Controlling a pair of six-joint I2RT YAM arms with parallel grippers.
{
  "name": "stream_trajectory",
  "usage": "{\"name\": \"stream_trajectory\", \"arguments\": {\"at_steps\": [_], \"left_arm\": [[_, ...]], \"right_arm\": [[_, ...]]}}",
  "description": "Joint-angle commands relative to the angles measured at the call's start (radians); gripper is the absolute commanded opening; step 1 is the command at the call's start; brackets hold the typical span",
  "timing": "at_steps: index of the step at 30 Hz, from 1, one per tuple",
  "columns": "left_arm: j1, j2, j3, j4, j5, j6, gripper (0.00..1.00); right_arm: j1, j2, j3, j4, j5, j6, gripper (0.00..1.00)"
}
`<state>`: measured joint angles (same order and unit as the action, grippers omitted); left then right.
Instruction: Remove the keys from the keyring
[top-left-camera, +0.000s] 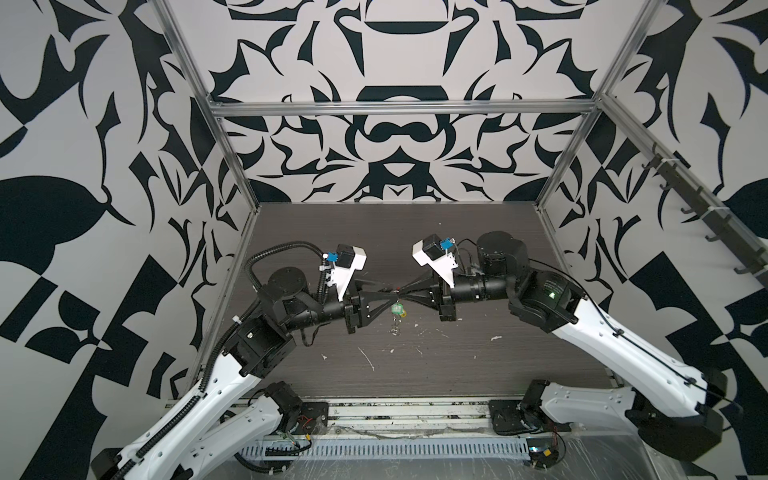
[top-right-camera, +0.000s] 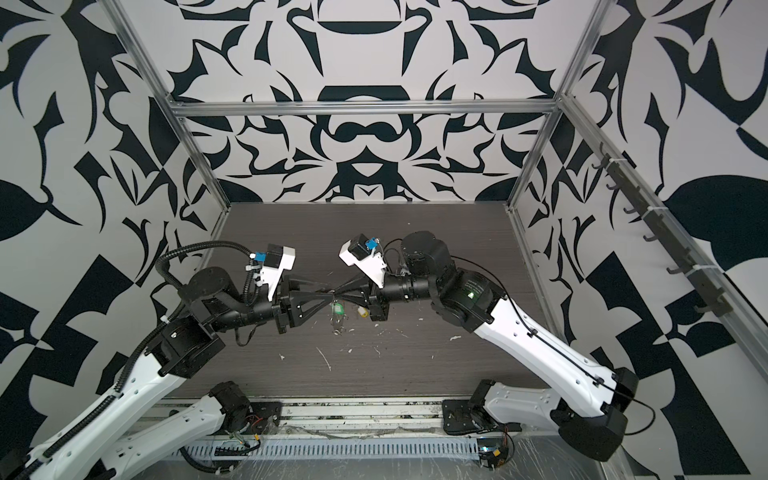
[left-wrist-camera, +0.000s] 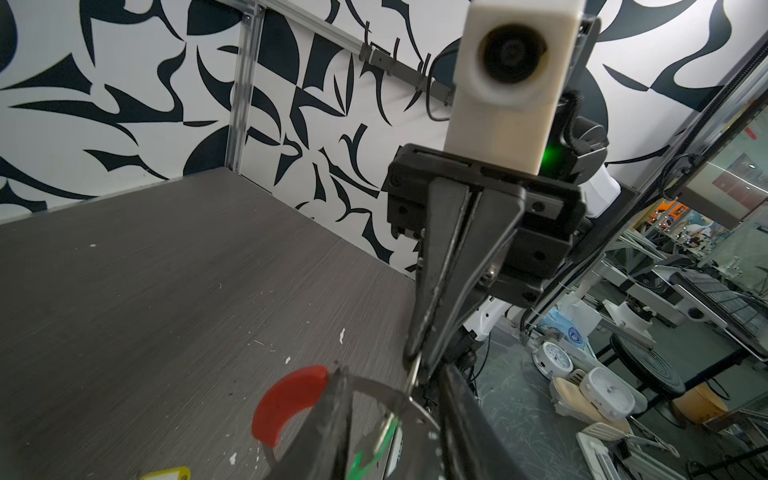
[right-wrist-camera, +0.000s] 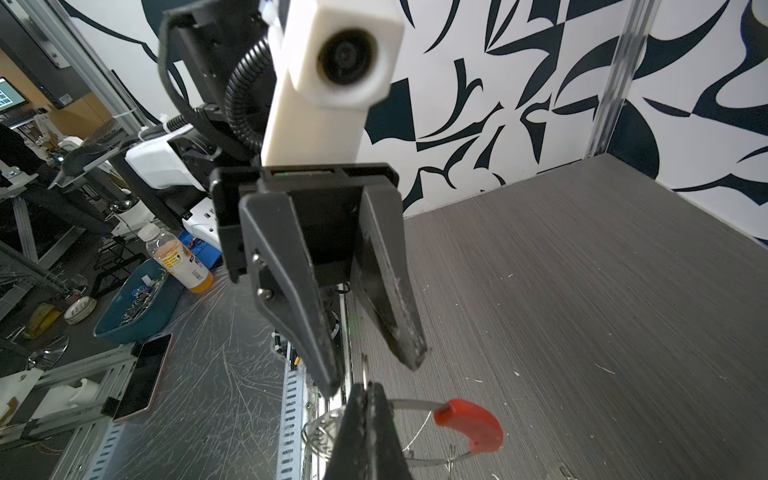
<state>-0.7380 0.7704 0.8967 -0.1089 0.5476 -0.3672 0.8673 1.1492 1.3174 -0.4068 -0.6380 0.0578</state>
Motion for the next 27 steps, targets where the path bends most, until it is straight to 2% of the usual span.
{"name": "stream_trajectory", "arguments": {"at_steps": [1,5,10,18,24,27], "left_arm": [[-0.003,0.016,0.047,-0.039,0.044,0.006,0.35],[-0.003,0.007,0.05,-0.047,0.036,0.007,0.35],[-0.003,-0.045,0.043,-0.065,-0.027,0.039,0.37],[-0.003,0.019,0.08,-0.102,0.021,0.033,0.33],[-0.003,0.022,0.087,-0.107,0.021,0.039,0.21],[-0.003,0.029,0.099,-0.122,0.028,0.04,0.2]], "right_arm": [[-0.001,-0.005,0.058,0.009,-0.022,-0.021,0.0],[0.001,0.003,0.07,-0.008,-0.022,-0.028,0.0],[0.0,0.01,0.089,-0.042,-0.014,-0.042,0.0],[-0.001,0.034,0.119,-0.082,-0.012,-0.056,0.0],[0.0,0.056,0.153,-0.126,-0.011,-0.074,0.0],[-0.001,0.063,0.168,-0.144,-0.009,-0.082,0.0]]}}
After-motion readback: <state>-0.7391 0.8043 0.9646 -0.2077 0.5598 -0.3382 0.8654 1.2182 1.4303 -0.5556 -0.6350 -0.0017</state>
